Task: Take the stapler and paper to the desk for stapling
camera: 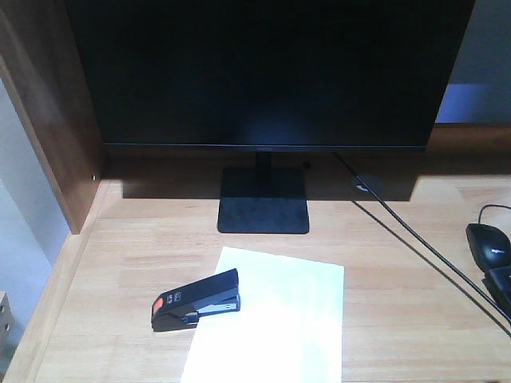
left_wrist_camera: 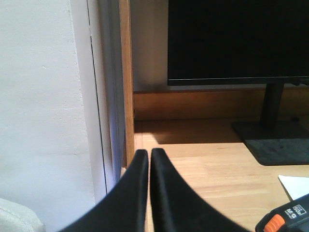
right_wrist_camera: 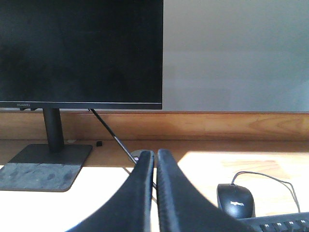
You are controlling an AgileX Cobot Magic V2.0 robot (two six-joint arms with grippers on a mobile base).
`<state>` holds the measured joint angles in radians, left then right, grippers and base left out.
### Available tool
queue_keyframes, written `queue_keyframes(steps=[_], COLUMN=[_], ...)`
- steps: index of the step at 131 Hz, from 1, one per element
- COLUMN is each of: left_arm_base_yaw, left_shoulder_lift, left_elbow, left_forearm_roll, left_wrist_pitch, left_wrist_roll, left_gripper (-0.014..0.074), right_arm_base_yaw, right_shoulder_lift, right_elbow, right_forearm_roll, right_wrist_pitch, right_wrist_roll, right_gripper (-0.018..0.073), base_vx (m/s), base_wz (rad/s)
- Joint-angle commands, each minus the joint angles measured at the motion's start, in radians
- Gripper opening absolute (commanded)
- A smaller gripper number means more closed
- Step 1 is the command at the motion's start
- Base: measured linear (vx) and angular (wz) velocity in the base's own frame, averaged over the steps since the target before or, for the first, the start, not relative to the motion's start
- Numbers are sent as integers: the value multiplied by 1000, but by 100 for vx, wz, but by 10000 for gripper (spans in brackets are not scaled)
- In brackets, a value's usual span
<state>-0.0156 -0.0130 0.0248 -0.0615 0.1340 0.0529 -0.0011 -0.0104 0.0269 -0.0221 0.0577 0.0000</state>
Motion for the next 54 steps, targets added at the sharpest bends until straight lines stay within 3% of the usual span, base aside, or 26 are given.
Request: queue_keyframes(steps=[1, 54], left_arm_base_yaw=[-2, -2], left_shoulder_lift=[-15, -15], left_elbow=[9, 9], left_forearm_roll=[-9, -9], left_wrist_pitch=[-71, -71], left_wrist_roll=[-9, -9], left_gripper=[-6, -6], right_arm_base_yaw=[-5, -5], right_shoulder_lift=[-10, -10], right_elbow=[5, 5], right_forearm_roll=[-10, -10], right_wrist_pitch=[-71, -71], right_wrist_roll=[0, 0], right_gripper=[-2, -2], base_vx=[0, 0], base_wz=[0, 0])
